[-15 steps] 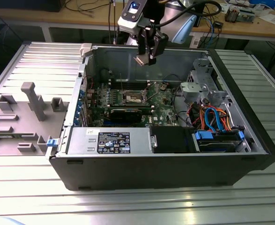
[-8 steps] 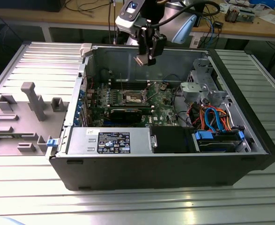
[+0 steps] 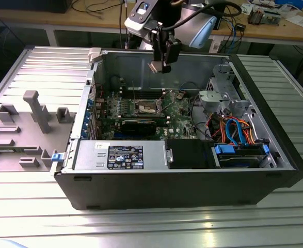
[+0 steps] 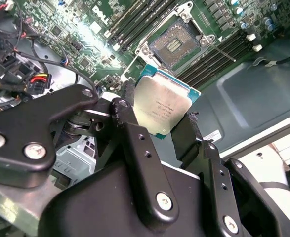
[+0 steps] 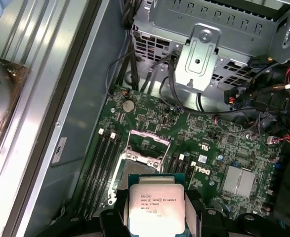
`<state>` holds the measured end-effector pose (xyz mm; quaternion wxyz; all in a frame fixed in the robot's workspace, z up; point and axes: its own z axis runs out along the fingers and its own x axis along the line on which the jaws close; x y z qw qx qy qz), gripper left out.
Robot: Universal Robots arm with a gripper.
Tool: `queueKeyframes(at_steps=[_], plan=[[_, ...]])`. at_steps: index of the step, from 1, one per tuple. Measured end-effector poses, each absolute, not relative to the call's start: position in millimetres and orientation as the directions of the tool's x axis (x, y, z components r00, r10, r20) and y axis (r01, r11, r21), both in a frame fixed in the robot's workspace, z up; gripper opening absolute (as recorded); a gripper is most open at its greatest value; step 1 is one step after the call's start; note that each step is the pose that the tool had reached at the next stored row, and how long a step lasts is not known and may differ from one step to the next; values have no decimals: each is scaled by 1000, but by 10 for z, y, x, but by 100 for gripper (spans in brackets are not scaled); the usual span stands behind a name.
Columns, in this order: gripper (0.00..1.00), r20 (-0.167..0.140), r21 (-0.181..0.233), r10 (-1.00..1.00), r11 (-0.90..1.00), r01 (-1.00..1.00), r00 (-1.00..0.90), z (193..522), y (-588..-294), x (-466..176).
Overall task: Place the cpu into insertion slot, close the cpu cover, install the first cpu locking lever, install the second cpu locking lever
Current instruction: 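Place the cpu into insertion slot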
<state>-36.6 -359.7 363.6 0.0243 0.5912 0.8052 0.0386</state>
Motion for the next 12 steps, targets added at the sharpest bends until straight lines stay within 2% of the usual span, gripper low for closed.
queueKeyframes(at_steps=[12], plan=[[54,7,88,967,253,963,-255,3576,-3598,-365]])
